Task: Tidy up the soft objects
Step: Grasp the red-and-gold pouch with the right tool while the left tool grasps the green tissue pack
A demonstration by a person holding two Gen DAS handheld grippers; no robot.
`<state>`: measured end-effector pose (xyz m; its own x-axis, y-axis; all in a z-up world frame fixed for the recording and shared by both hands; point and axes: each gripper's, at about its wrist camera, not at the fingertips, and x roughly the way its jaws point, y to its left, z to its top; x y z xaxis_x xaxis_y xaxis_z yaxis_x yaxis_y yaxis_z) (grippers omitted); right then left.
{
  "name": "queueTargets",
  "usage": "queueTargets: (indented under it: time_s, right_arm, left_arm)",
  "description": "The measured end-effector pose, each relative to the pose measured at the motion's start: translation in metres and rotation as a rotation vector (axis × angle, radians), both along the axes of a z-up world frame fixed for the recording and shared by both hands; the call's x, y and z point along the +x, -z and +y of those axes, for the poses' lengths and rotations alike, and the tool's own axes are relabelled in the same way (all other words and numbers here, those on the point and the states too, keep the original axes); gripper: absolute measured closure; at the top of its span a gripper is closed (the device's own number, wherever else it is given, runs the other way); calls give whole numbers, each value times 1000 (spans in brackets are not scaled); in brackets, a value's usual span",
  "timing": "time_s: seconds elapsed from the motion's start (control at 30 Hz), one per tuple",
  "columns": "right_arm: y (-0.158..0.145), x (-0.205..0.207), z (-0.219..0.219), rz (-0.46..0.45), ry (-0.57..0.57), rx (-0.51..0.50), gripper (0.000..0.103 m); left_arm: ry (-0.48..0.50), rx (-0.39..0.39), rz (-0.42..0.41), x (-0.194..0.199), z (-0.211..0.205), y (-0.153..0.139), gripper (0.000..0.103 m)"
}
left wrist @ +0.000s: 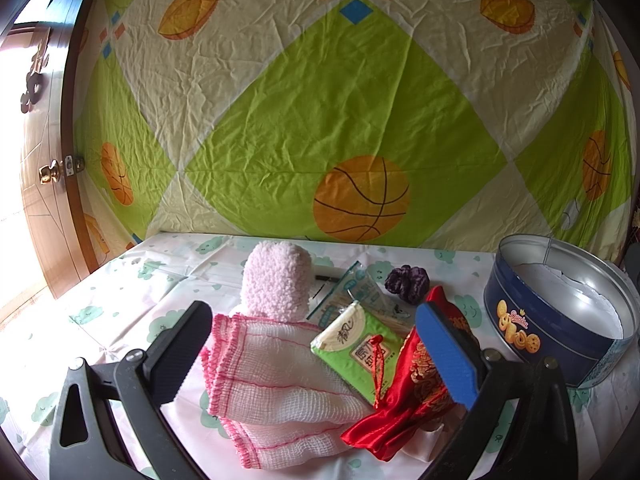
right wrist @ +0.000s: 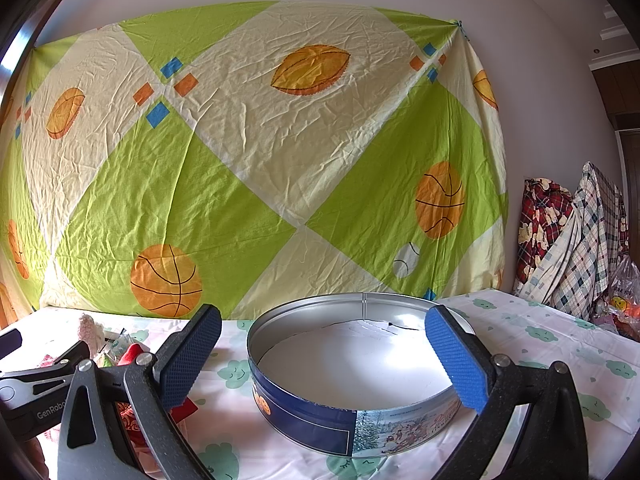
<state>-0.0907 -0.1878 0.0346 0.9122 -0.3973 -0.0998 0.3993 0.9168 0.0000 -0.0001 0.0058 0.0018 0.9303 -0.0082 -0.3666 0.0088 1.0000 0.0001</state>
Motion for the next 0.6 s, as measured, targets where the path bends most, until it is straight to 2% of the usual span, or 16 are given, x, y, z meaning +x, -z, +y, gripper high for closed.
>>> queueTargets:
  time_s: [0.37, 0.43, 0.47, 0.6]
  right_arm:
    - [-1, 0, 0, 3, -14, 1, 0]
    - [-2, 2, 1, 14, -51, 4, 0]
    - [-2, 5, 2, 24, -78, 4, 0]
    - [0, 17, 9, 81, -181, 0, 1]
  left_arm:
    - [1, -4, 0, 0, 0, 0, 0]
    - [13, -4, 3, 1, 1, 0, 0]
    - [3, 22, 2, 1, 3, 0, 0]
    - [-89, 51, 8, 2, 19, 0, 0]
